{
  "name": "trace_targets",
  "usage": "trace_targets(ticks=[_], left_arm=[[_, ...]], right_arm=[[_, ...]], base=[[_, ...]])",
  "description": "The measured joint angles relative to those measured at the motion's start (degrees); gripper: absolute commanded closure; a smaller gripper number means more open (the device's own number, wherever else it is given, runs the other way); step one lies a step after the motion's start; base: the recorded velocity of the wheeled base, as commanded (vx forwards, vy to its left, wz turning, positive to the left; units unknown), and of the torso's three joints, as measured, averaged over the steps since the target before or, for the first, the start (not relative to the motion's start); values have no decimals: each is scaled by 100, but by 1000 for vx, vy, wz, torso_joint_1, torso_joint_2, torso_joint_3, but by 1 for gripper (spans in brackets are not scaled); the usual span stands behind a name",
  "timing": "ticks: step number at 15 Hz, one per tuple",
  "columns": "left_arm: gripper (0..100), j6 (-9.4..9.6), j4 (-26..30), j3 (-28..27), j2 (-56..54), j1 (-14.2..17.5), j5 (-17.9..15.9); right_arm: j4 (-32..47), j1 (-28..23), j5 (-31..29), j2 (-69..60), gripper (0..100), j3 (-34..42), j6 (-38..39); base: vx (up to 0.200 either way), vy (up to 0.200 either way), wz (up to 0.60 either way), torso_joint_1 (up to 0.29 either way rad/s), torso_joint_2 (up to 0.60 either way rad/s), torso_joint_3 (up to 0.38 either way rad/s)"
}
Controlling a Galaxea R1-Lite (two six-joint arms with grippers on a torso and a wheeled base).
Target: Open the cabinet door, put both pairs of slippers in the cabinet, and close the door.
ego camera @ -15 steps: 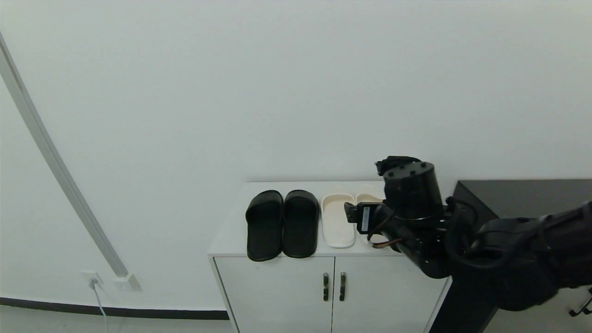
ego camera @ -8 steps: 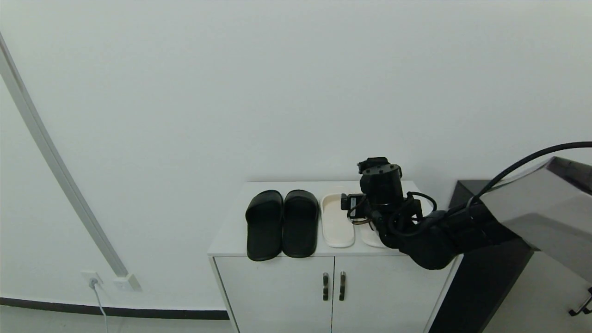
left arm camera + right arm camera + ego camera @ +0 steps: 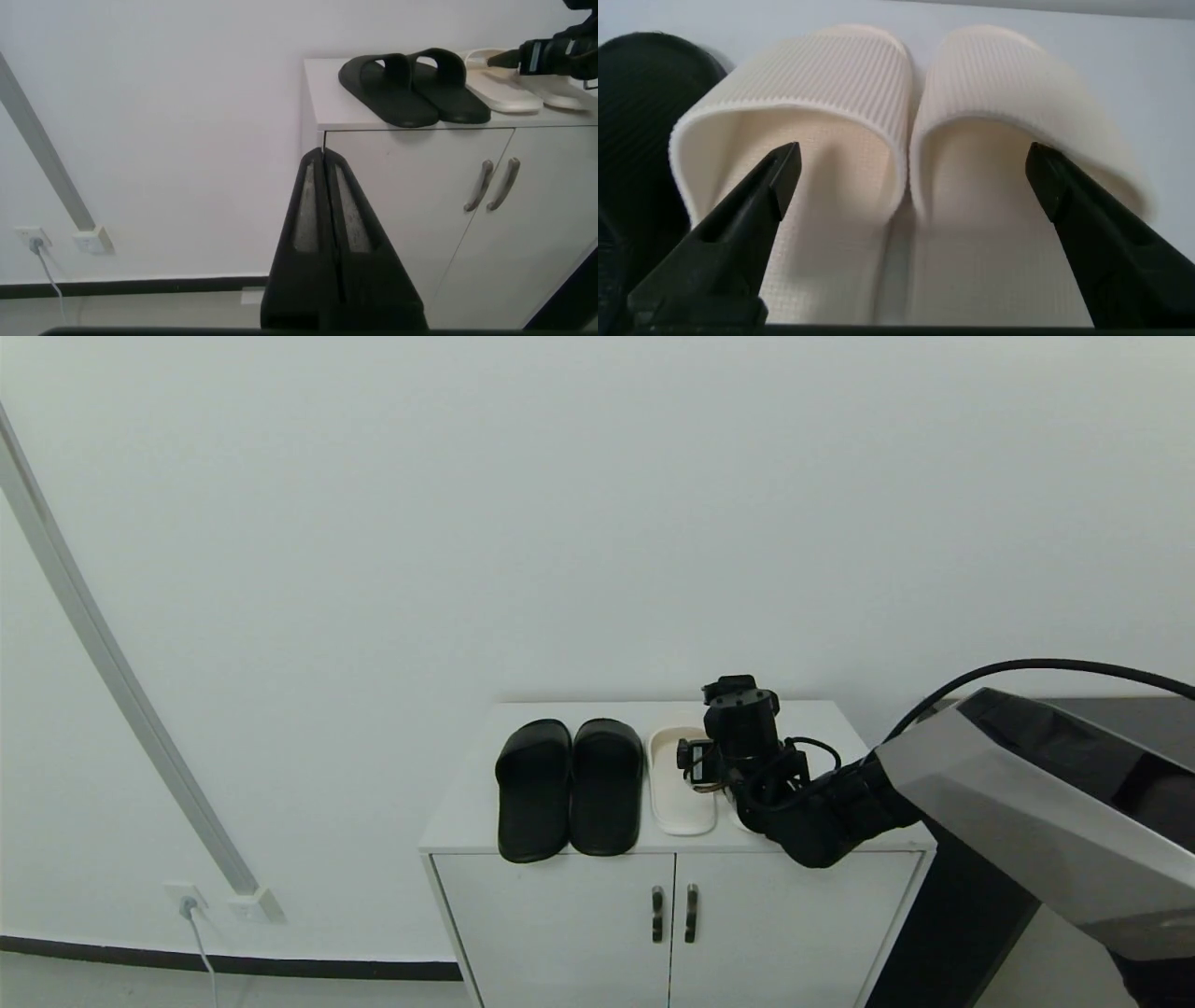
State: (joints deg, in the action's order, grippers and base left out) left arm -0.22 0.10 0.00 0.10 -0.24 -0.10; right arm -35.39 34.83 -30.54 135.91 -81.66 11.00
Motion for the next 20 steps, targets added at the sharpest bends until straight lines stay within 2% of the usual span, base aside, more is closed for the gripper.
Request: trace_targets(ticks=[8, 9, 14, 20], left_arm=[[100, 0, 0, 0, 0, 0, 0], [100, -2, 0, 0, 0, -2, 0], [100, -2, 0, 0, 0, -2, 0], [100, -10, 0, 0, 0, -2, 0]], right_arm=[[362, -160, 18, 574, 0, -905, 0], [435, -169, 20, 612, 100, -1012, -2], [583, -252, 99, 686, 100, -1230, 0], [547, -239, 60, 400, 100, -1025, -5]], base=[[0, 0, 0, 0, 0, 0], [0, 0, 0, 0, 0, 0], [0, 0, 0, 0, 0, 0], [0, 0, 0, 0, 0, 0]])
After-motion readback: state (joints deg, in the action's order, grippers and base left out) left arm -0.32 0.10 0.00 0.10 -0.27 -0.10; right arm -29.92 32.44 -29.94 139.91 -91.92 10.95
